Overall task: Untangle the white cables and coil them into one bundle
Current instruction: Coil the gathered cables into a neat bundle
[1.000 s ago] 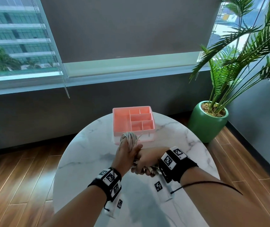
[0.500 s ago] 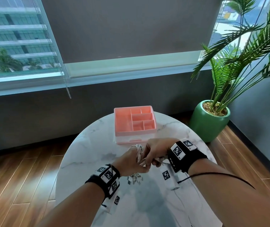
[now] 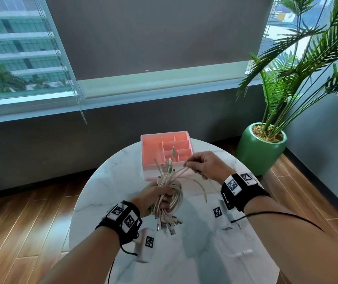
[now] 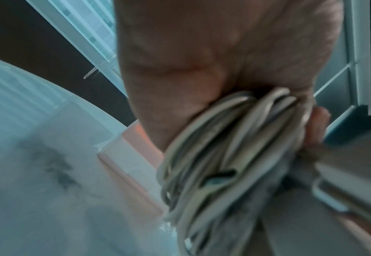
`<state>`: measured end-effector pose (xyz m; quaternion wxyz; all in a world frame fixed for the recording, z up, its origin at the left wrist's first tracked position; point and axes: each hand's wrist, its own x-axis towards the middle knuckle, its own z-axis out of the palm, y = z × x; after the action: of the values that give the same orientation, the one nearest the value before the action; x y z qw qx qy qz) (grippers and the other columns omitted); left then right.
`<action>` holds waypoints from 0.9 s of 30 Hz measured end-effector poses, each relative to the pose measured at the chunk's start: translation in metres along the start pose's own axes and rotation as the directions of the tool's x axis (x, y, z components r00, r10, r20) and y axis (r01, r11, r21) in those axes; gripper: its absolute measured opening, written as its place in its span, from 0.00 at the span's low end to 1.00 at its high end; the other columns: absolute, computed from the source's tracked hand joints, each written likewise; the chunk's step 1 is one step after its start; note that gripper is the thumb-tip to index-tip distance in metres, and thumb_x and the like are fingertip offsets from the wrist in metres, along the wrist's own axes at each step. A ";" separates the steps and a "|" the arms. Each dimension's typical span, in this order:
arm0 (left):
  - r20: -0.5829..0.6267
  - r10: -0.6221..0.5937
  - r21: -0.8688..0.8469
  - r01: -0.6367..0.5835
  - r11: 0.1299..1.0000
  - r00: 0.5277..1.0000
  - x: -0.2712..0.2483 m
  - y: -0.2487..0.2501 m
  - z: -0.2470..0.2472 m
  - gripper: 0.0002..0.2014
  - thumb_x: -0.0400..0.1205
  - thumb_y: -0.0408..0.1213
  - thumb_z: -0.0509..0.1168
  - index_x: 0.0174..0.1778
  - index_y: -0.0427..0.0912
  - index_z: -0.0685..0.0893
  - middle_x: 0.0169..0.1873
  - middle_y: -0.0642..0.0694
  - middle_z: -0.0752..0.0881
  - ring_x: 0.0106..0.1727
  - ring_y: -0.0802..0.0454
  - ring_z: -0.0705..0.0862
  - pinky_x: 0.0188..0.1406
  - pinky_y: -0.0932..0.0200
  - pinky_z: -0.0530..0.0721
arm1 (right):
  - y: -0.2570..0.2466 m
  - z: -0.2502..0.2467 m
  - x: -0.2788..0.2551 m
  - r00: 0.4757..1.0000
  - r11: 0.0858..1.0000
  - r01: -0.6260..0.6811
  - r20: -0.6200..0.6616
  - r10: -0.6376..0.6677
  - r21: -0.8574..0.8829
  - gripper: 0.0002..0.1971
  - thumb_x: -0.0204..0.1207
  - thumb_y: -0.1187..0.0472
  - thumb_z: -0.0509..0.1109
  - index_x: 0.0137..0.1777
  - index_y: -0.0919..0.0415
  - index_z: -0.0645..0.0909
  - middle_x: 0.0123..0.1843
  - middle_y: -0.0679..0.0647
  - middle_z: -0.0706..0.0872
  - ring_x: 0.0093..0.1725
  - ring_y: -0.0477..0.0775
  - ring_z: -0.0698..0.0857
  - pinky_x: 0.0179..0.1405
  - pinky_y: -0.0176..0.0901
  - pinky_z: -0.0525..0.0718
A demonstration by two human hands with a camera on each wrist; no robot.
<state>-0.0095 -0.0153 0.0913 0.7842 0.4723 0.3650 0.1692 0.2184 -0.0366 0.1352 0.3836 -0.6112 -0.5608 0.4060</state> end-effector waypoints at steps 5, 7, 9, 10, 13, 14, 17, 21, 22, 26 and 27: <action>0.150 0.035 -0.260 0.006 0.966 0.988 -0.005 0.019 0.002 0.09 0.75 0.34 0.67 0.38 0.43 0.71 0.23 0.51 0.66 0.19 0.57 0.66 0.30 0.57 0.81 | 0.012 0.006 0.000 0.998 0.996 0.034 -0.055 -0.030 0.083 0.09 0.82 0.59 0.71 0.49 0.64 0.89 0.24 0.46 0.76 0.20 0.43 0.68 0.17 0.37 0.67; 0.152 0.075 -0.332 -0.021 0.943 0.986 -0.007 0.028 0.002 0.07 0.76 0.34 0.65 0.38 0.43 0.71 0.22 0.53 0.65 0.18 0.58 0.65 0.28 0.60 0.80 | 0.027 0.014 -0.002 0.998 0.993 0.005 -0.068 0.003 0.118 0.12 0.84 0.57 0.67 0.49 0.64 0.88 0.24 0.51 0.72 0.20 0.45 0.66 0.16 0.37 0.66; 0.130 0.119 -0.412 -0.056 0.909 0.984 -0.007 0.034 0.001 0.05 0.77 0.34 0.63 0.40 0.41 0.73 0.20 0.53 0.66 0.16 0.59 0.66 0.26 0.60 0.81 | 0.041 0.028 -0.005 0.992 0.985 -0.033 -0.114 0.053 0.172 0.17 0.87 0.56 0.62 0.43 0.62 0.87 0.22 0.51 0.68 0.18 0.44 0.63 0.15 0.34 0.62; 0.110 0.145 -0.457 -0.080 0.886 0.983 -0.007 0.037 0.002 0.04 0.78 0.33 0.63 0.41 0.40 0.74 0.20 0.54 0.66 0.16 0.60 0.66 0.26 0.60 0.82 | 0.048 0.037 -0.007 0.987 0.982 -0.049 -0.142 0.075 0.184 0.19 0.88 0.55 0.60 0.39 0.61 0.86 0.21 0.49 0.68 0.16 0.43 0.62 0.14 0.33 0.60; 0.005 0.202 -0.580 -0.162 0.798 0.979 -0.003 0.043 0.003 0.05 0.82 0.34 0.59 0.40 0.39 0.75 0.19 0.54 0.67 0.17 0.60 0.66 0.22 0.64 0.78 | 0.066 0.065 -0.014 0.979 0.991 -0.063 -0.188 0.084 0.114 0.23 0.89 0.53 0.58 0.34 0.58 0.82 0.16 0.43 0.67 0.15 0.40 0.62 0.18 0.31 0.62; -0.054 0.212 -0.601 -0.202 0.774 0.976 0.000 0.044 0.003 0.06 0.82 0.34 0.59 0.39 0.40 0.74 0.20 0.54 0.67 0.17 0.60 0.66 0.21 0.65 0.76 | 0.071 0.073 -0.016 0.978 0.994 -0.062 -0.193 0.079 0.095 0.23 0.89 0.53 0.58 0.33 0.58 0.81 0.16 0.44 0.67 0.16 0.40 0.63 0.21 0.33 0.62; -0.290 0.237 -0.563 -0.365 0.742 0.927 0.009 0.044 0.002 0.09 0.83 0.32 0.62 0.37 0.43 0.73 0.22 0.52 0.68 0.20 0.58 0.67 0.23 0.65 0.75 | 0.075 0.092 -0.026 0.989 0.997 -0.050 -0.145 0.042 -0.051 0.20 0.88 0.55 0.58 0.35 0.53 0.81 0.18 0.41 0.73 0.19 0.38 0.69 0.27 0.36 0.65; -0.531 0.213 -0.441 -0.481 0.758 0.821 0.016 0.043 0.007 0.15 0.85 0.31 0.64 0.30 0.43 0.75 0.22 0.49 0.73 0.21 0.56 0.72 0.29 0.57 0.78 | 0.062 0.107 -0.039 0.999 0.966 -0.002 0.048 0.014 -0.258 0.12 0.88 0.60 0.58 0.51 0.59 0.83 0.35 0.41 0.81 0.33 0.34 0.77 0.38 0.31 0.72; -0.562 0.225 -0.404 -0.502 0.765 0.796 0.016 0.042 0.010 0.16 0.85 0.30 0.64 0.30 0.43 0.76 0.22 0.49 0.75 0.20 0.56 0.74 0.26 0.59 0.78 | 0.059 0.110 -0.040 0.995 0.950 0.017 0.103 0.016 -0.312 0.11 0.88 0.60 0.57 0.55 0.60 0.82 0.42 0.47 0.85 0.38 0.40 0.79 0.42 0.36 0.74; -0.611 0.310 -0.197 -0.520 0.831 0.729 0.018 0.031 0.019 0.17 0.85 0.31 0.64 0.29 0.41 0.77 0.19 0.48 0.77 0.19 0.53 0.77 0.21 0.62 0.78 | 0.037 0.109 -0.044 0.953 0.852 0.114 0.300 0.052 -0.510 0.12 0.87 0.60 0.56 0.63 0.62 0.77 0.60 0.62 0.86 0.55 0.60 0.84 0.55 0.47 0.80; -0.623 0.330 -0.133 -0.512 0.849 0.709 0.019 0.028 0.018 0.15 0.85 0.31 0.64 0.31 0.40 0.77 0.20 0.47 0.78 0.20 0.51 0.77 0.22 0.59 0.78 | 0.030 0.107 -0.045 0.938 0.824 0.144 0.341 0.063 -0.548 0.12 0.86 0.60 0.56 0.62 0.62 0.78 0.61 0.61 0.86 0.58 0.62 0.84 0.58 0.50 0.81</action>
<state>0.0192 -0.0009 0.1129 0.6362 0.3464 0.4370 0.5333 0.1292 -0.0821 0.0703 0.0902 -0.6043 -0.7268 0.3139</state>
